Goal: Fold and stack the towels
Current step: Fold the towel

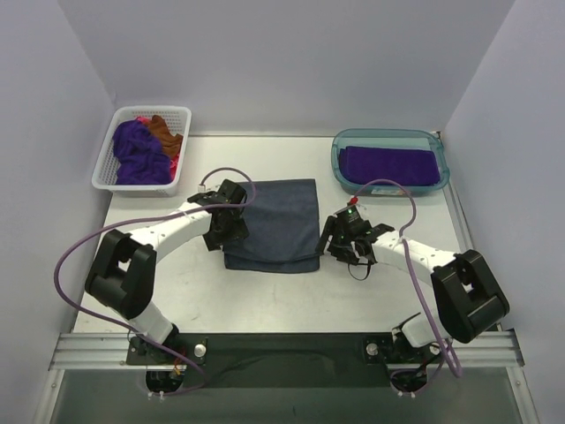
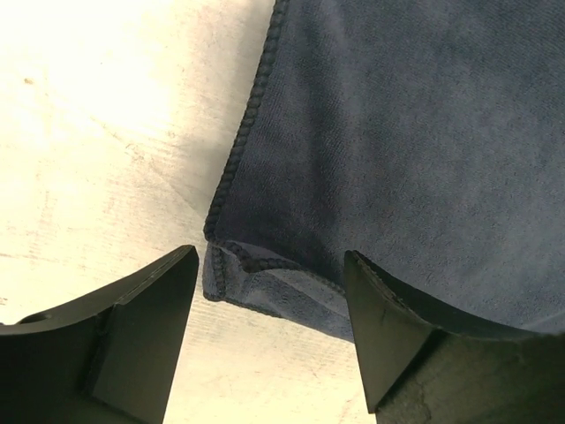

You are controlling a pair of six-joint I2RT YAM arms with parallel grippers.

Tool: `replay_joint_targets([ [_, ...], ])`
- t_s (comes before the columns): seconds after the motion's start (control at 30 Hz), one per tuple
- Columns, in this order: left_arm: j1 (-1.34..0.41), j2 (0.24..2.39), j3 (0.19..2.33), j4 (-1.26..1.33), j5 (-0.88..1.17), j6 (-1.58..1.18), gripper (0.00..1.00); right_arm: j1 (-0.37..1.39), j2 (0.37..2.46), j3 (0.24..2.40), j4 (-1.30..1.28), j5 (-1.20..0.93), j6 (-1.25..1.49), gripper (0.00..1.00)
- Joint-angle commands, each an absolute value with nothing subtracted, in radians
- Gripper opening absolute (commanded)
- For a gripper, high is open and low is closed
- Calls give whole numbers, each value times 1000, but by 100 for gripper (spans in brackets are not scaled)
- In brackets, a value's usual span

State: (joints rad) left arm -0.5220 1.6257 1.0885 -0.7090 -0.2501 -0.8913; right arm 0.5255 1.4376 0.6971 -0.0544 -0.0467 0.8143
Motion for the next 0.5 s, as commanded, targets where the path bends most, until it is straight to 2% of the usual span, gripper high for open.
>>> replay_joint_targets([
  [0.0,-522,1618,1077,-718,-262,-933,77,535,1399,677,-8,-5,880,68],
  [0.33,-520,1537,925,-687,-253,-943,59,555,1416,644,51,-26,903,66],
  [0.47,-520,1485,861,-666,-238,-940,56,561,1411,640,49,-26,916,65],
])
